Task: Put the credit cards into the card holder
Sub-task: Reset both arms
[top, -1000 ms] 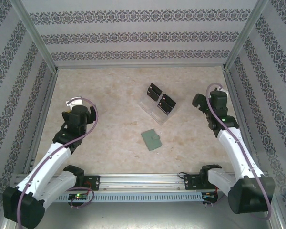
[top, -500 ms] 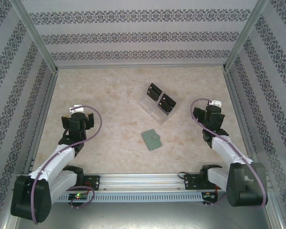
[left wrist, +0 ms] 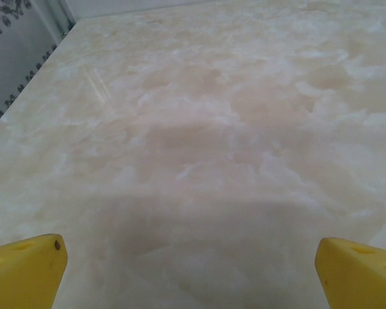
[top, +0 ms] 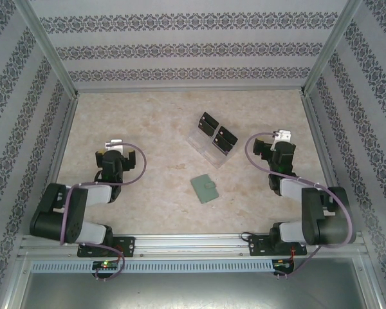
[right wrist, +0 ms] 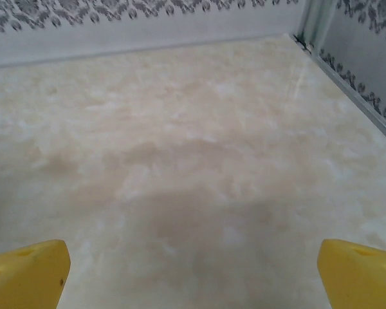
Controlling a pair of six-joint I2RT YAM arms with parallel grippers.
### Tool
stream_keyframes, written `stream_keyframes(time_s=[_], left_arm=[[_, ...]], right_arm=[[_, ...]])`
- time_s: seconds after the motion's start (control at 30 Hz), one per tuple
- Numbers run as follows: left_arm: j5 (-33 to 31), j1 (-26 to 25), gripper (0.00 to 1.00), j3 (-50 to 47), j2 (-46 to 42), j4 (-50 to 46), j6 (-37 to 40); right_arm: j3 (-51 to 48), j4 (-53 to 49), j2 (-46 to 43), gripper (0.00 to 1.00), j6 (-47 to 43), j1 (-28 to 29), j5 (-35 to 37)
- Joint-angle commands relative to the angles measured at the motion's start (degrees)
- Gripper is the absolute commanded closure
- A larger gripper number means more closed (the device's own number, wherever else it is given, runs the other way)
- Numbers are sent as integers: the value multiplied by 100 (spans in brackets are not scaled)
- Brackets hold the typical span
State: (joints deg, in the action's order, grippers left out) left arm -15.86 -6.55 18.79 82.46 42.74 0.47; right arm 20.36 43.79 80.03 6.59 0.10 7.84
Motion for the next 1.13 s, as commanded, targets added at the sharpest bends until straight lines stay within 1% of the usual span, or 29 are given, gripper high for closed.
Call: stream_keyframes(time_s=[0.0,0.03,0.1,0.13,0.17,0.23,0.27,0.3,0.33,0.4,0.43,0.63,0.73,0.83,1.1], left_arm=[[381,139,0,199,468,1107,171],[443,174,0,244,516,1079,158],[738,321,0,280,534,936,24],[845,373,0,188,700,1189,-3],[858,373,0,98,974,1829,122],[979,429,0,351,746,853,-43],[1150,552,0,334,839,1129,-87],[1231,607,0,307,898,1250,-97],[1233,611,0,363,810,963,-139],[1229,611,0,325,869,1178,-104],[1234,611,0,338,851,1094,-116],[1228,611,0,344,860,1102,-117],[1227,611,0,345,856,1089,-117],[1226,611,0,362,855,1062,-123],[1234,611,0,362,851,1065,-128]], right_arm=[[-522,2130,808,2,-171,-33,-160],[-514,2265,870,2,-180,-17,-198],[-228,1237,593,2,-278,-32,-432],[-105,928,598,2,-314,-19,-473],[77,982,701,2,-290,-29,-492],[112,881,674,2,-305,-17,-472],[133,754,631,2,-301,-19,-483],[136,792,651,2,-313,-12,-472],[111,865,670,2,-329,-10,-464],[103,833,625,2,-396,106,-202],[134,806,644,2,-447,170,-131],[99,877,653,2,-543,272,-33],[123,847,656,2,-532,267,-56],[238,631,683,2,-437,63,-463],[168,733,650,2,-439,69,-472]])
